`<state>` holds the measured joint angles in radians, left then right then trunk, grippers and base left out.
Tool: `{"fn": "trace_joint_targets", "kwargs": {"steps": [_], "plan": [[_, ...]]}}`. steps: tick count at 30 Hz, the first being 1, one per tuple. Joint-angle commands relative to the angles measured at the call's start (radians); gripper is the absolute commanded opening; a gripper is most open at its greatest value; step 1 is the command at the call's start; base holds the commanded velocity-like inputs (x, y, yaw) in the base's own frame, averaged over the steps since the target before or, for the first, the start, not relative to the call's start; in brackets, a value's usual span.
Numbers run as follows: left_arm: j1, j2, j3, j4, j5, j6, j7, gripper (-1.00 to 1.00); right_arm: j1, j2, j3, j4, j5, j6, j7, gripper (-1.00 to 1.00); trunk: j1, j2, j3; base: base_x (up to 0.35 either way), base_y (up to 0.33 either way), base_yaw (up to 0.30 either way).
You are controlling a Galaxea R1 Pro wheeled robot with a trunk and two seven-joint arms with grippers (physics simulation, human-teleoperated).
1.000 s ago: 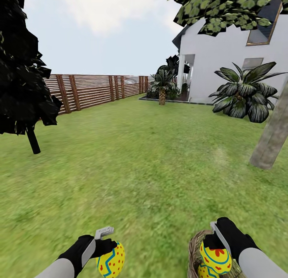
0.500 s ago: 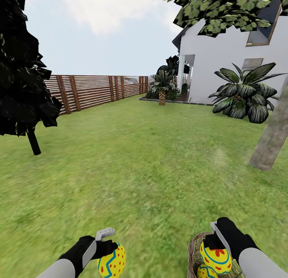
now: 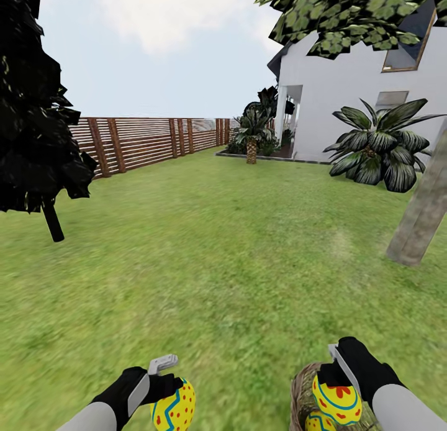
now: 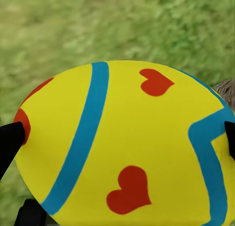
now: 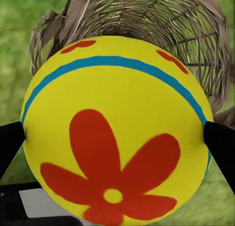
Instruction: Take the three Easter eggs out of the wicker basket on the lawn in the garden, then place them on the lawn next to a single tree (choose any tree) so that all three eggs are next to the same tree and none are left in the basket.
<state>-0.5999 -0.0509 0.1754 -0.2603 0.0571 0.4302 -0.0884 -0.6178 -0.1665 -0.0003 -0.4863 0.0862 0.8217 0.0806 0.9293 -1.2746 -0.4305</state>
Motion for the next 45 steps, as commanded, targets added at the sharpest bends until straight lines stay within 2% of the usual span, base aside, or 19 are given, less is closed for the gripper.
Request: {"fn": "trace_joint_targets", "kwargs": {"steps": [1, 7, 27, 31, 32, 34, 36, 45], "plan": [[0.000, 0.000, 0.004, -0.002, 0.006, 0.007, -0.001, -1.00, 0.000, -0.001, 0.000, -0.001, 0.009, 0.004, 0.008, -1.00, -0.004, 0.007, 0.002, 0.000, 0.000, 0.000], [0.000, 0.001, 0.003, -0.001, 0.004, -0.006, -0.007, -1.00, 0.000, 0.000, 0.000, -0.001, 0.010, 0.005, 0.008, -1.00, -0.008, 0.014, 0.005, 0.000, 0.026, 0.000], [0.000, 0.006, 0.003, -0.001, 0.007, -0.008, -0.011, -1.00, 0.000, 0.003, 0.000, -0.001, 0.011, 0.006, 0.008, -1.00, -0.008, 0.014, 0.005, -0.066, 0.327, 0.000], [-0.001, 0.008, 0.007, -0.002, 0.010, -0.008, -0.007, -1.00, 0.000, 0.005, 0.000, -0.001, 0.010, 0.007, 0.008, -1.00, -0.008, 0.014, 0.005, 0.012, 0.072, 0.000], [0.000, 0.009, 0.014, -0.002, 0.015, -0.008, -0.007, -1.00, 0.000, 0.006, 0.000, -0.001, 0.010, 0.007, 0.008, -1.00, -0.008, 0.014, 0.005, 0.172, 0.121, 0.000], [0.000, 0.015, 0.040, -0.002, 0.053, -0.008, -0.008, -1.00, 0.000, 0.007, 0.000, -0.001, 0.011, 0.007, 0.008, -1.00, -0.008, 0.014, 0.005, 0.274, 0.149, 0.000], [0.000, 0.020, 0.046, -0.002, 0.077, -0.008, -0.009, -1.00, 0.000, 0.007, 0.000, -0.001, 0.011, 0.007, 0.008, -1.00, -0.008, 0.014, 0.005, 0.314, 0.125, 0.000], [0.000, 0.023, 0.047, -0.002, 0.083, -0.007, -0.011, -1.00, 0.000, 0.007, 0.000, -0.001, 0.011, 0.005, 0.008, -1.00, -0.008, 0.014, 0.005, 0.331, 0.049, 0.000]]}}
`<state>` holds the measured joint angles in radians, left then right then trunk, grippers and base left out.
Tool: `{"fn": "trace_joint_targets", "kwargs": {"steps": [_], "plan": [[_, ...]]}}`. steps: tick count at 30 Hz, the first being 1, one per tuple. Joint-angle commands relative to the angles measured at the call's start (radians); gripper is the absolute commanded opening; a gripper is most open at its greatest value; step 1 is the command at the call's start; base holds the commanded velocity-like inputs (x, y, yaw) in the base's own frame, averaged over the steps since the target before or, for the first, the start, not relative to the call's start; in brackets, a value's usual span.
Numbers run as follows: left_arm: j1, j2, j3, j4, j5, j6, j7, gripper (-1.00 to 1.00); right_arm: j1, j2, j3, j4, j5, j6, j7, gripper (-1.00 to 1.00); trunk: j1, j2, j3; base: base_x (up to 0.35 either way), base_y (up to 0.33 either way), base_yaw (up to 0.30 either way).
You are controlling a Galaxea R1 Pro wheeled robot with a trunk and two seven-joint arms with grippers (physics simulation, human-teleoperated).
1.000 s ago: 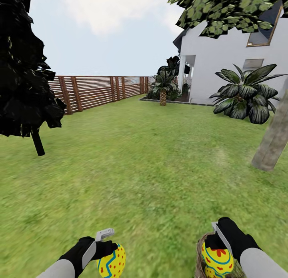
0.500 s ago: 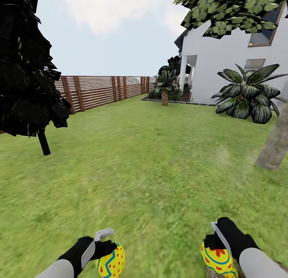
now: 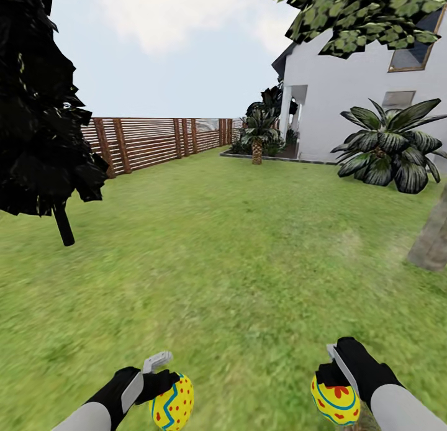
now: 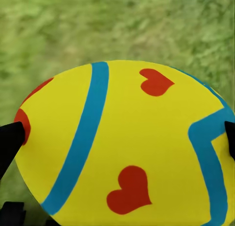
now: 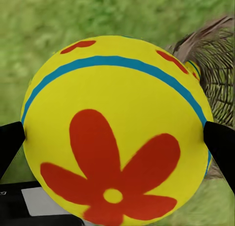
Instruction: Take the three Easter eggs out of the wicker basket on the lawn in the garden, then place them on the lawn next to a single tree (choose any tree) so that all three eggs are next to the same tree and none are left in the basket.
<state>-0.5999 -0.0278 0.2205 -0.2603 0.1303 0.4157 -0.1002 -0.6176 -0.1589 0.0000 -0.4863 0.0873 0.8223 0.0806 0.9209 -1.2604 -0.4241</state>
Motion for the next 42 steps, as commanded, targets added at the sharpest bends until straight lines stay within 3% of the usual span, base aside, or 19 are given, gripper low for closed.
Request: {"fn": "trace_joint_targets", "kwargs": {"steps": [1, 9, 19, 22, 24, 42], "plan": [[0.000, 0.001, 0.002, -0.002, 0.011, 0.008, 0.001, -1.00, 0.000, 0.000, 0.000, -0.002, 0.009, 0.005, 0.008, -1.00, 0.001, -0.001, -0.001, 0.335, 0.001, 0.000], [0.000, 0.002, 0.002, -0.002, 0.011, 0.008, 0.001, -1.00, 0.000, 0.001, 0.000, -0.002, 0.009, 0.005, 0.008, -1.00, 0.001, -0.001, -0.001, 0.334, 0.011, 0.000], [-0.001, 0.002, 0.002, -0.003, 0.012, 0.008, 0.000, -1.00, 0.000, -0.001, 0.000, -0.002, 0.009, 0.006, 0.008, -1.00, 0.001, -0.001, -0.001, 0.275, 0.232, 0.000], [0.000, 0.026, 0.002, -0.010, 0.012, 0.008, -0.011, -1.00, 0.000, 0.000, 0.000, -0.002, 0.010, 0.006, 0.008, -1.00, 0.001, -0.001, -0.001, 0.266, 0.236, 0.000], [0.000, 0.029, 0.001, -0.011, 0.012, 0.009, -0.021, -1.00, 0.000, 0.000, 0.000, -0.002, 0.009, 0.006, 0.008, -1.00, 0.001, -0.001, -0.001, 0.282, 0.214, 0.000], [0.000, 0.024, -0.002, -0.010, 0.011, 0.009, -0.023, -1.00, 0.000, -0.002, 0.001, -0.001, 0.009, 0.005, 0.008, -1.00, 0.001, -0.001, -0.001, 0.315, 0.156, 0.000]]}}
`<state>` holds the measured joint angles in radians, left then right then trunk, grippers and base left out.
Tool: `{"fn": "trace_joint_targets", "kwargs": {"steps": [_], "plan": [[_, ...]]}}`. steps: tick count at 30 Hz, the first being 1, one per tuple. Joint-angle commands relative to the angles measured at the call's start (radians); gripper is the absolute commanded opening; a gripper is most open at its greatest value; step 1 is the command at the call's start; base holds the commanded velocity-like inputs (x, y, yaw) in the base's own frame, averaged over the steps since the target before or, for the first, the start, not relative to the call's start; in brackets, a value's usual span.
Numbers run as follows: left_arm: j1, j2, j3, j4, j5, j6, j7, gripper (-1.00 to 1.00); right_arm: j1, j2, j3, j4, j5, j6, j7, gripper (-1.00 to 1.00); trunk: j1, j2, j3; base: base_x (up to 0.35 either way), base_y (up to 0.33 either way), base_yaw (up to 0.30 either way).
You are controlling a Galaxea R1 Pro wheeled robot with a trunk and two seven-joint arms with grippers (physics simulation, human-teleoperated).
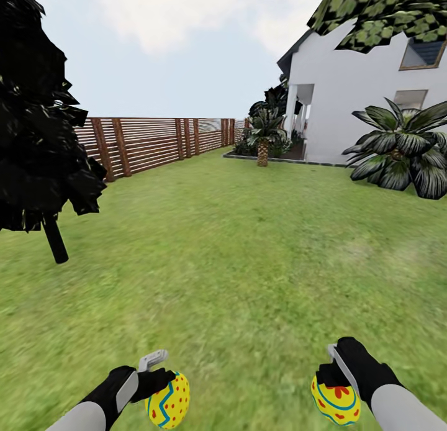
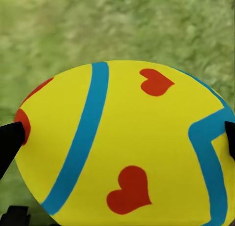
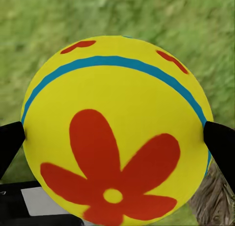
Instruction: Take the three Easter eggs out of the wicker basket on the lawn in the garden, then place them on the lawn next to a single tree (choose any tree) so that all three eggs are next to the same tree and none are left in the basket.
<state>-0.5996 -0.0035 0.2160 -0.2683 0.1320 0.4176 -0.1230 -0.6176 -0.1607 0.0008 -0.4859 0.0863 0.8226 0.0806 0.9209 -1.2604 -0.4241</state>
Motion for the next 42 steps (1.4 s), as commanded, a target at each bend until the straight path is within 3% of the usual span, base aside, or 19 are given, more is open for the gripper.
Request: {"fn": "trace_joint_targets", "kwargs": {"steps": [1, 18, 28, 42], "plan": [[0.000, 0.000, 0.003, -0.002, 0.009, 0.007, 0.000, -1.00, 0.000, 0.002, 0.000, -0.001, 0.010, 0.004, 0.008, -1.00, 0.001, -0.001, -0.001, 0.317, 0.139, 0.000], [-0.001, -0.007, 0.000, -0.002, 0.005, 0.015, -0.001, -1.00, -0.001, -0.010, -0.002, -0.009, 0.001, 0.007, 0.013, -1.00, 0.001, -0.001, -0.001, 0.321, 0.119, 0.000], [-0.001, -0.006, 0.000, 0.009, 0.003, 0.013, -0.032, -1.00, -0.001, -0.040, -0.006, -0.013, -0.002, 0.010, 0.013, -1.00, 0.001, -0.001, -0.001, 0.330, 0.088, 0.000], [0.000, -0.011, -0.001, 0.011, 0.003, 0.009, -0.032, -1.00, 0.000, -0.039, -0.004, -0.004, 0.001, 0.012, 0.013, -1.00, 0.001, -0.001, -0.001, 0.336, 0.075, 0.000]]}}
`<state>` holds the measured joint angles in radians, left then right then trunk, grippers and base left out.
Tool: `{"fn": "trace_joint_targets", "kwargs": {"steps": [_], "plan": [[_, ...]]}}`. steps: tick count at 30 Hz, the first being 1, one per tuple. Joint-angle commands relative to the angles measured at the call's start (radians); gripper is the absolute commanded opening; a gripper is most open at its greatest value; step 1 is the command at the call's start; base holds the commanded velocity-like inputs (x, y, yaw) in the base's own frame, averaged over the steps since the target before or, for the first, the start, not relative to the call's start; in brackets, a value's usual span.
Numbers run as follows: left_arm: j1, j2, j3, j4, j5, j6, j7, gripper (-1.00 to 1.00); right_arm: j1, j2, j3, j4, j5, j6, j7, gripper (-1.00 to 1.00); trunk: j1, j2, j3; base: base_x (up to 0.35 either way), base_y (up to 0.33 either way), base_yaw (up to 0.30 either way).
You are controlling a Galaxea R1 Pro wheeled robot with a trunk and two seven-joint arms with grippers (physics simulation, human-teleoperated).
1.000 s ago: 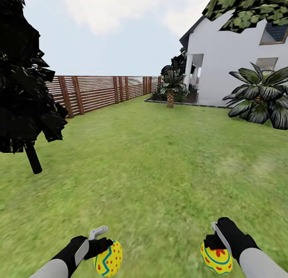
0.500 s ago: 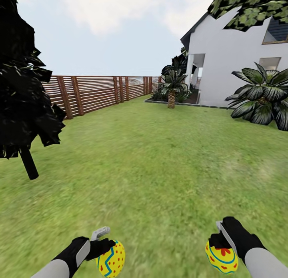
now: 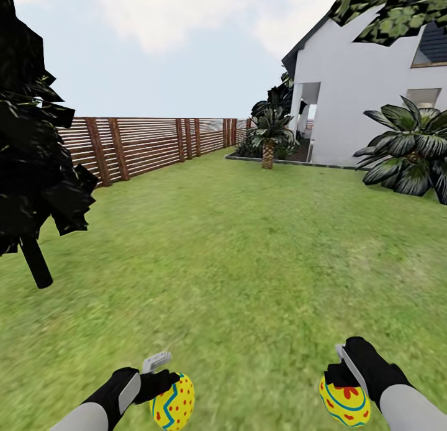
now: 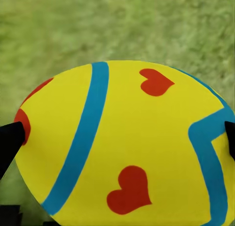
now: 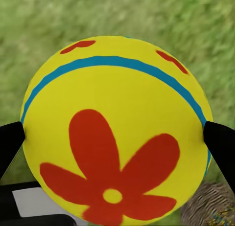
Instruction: Take the three Easter eggs out of the wicker basket on the lawn in the garden, then place them on the lawn next to a single tree (choose any tree) so that all three eggs are next to the same tree and none are left in the basket.
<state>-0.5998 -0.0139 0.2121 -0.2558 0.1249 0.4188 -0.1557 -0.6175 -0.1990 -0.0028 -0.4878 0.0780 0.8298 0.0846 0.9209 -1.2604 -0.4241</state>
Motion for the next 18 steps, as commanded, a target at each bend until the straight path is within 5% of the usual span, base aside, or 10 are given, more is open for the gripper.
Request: {"fn": "trace_joint_targets", "kwargs": {"steps": [1, 18], "plan": [[0.000, -0.001, 0.003, -0.002, 0.010, 0.007, 0.001, -1.00, 0.000, 0.000, 0.000, -0.002, 0.011, 0.005, 0.009, -1.00, 0.001, -0.001, -0.001, 0.338, 0.071, 0.000], [0.000, -0.001, 0.002, -0.002, 0.010, 0.008, 0.001, -1.00, 0.000, 0.000, 0.001, -0.001, 0.017, 0.005, 0.008, -1.00, 0.001, -0.001, -0.001, 0.338, 0.011, 0.000]]}}
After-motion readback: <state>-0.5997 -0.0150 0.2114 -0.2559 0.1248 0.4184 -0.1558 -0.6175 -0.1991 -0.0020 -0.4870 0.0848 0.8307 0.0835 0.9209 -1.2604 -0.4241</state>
